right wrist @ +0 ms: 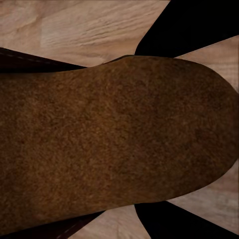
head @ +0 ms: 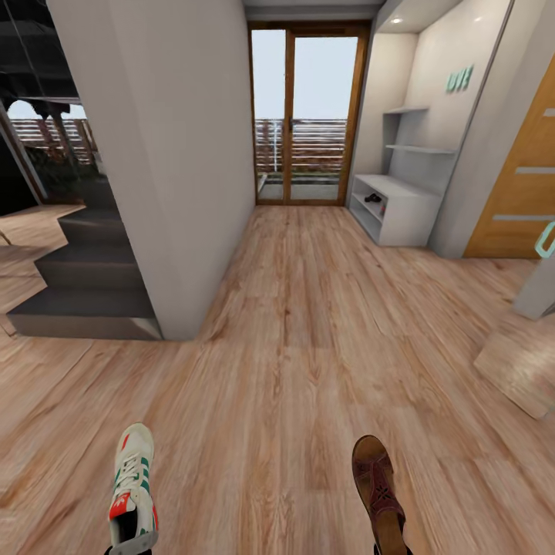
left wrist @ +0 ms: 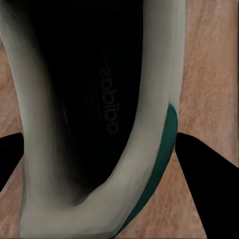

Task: Pick up the two gym shoes and the two sandals from the corridor floor and place them onto the hallstand (shoe rack) in the corridor, making sure they are on the rack and not on the floor. Arrange them so the two gym shoes are next to each other and the two sandals are next to each other.

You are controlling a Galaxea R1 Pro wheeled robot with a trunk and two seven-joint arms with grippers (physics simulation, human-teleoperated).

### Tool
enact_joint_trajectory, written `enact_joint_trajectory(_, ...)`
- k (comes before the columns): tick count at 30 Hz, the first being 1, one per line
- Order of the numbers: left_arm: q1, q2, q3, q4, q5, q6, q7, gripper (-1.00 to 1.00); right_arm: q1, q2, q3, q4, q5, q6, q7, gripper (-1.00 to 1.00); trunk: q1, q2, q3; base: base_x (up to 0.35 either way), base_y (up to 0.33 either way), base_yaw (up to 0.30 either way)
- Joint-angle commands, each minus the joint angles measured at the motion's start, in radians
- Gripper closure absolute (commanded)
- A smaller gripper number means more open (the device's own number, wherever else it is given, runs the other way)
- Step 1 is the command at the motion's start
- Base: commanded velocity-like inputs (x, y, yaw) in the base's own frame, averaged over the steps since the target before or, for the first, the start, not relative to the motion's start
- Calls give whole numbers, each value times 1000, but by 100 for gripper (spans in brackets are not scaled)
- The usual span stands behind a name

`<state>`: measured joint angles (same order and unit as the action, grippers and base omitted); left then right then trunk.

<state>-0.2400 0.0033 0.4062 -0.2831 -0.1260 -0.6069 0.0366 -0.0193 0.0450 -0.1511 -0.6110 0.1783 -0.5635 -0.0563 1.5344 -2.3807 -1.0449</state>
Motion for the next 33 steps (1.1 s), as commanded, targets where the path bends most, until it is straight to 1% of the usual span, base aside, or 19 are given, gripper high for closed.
enact_joint_trajectory(1,-1,0,5,1,-11,-4,3,100,-1,1,-4,1,11,-3,-5,100,0,0,-1,338,-92,0)
enact_joint_trajectory(21,-1,0,5,1,-11,-4,3,100,-1,1,-4,1,12,-3,-5,100,0,0,-1,337,-94,0)
enact_joint_trajectory(33,-1,0,5,2,-11,-4,3,100,-1,-1,-3,25,17,-1,-3,100,0,0,-1,335,-93,0)
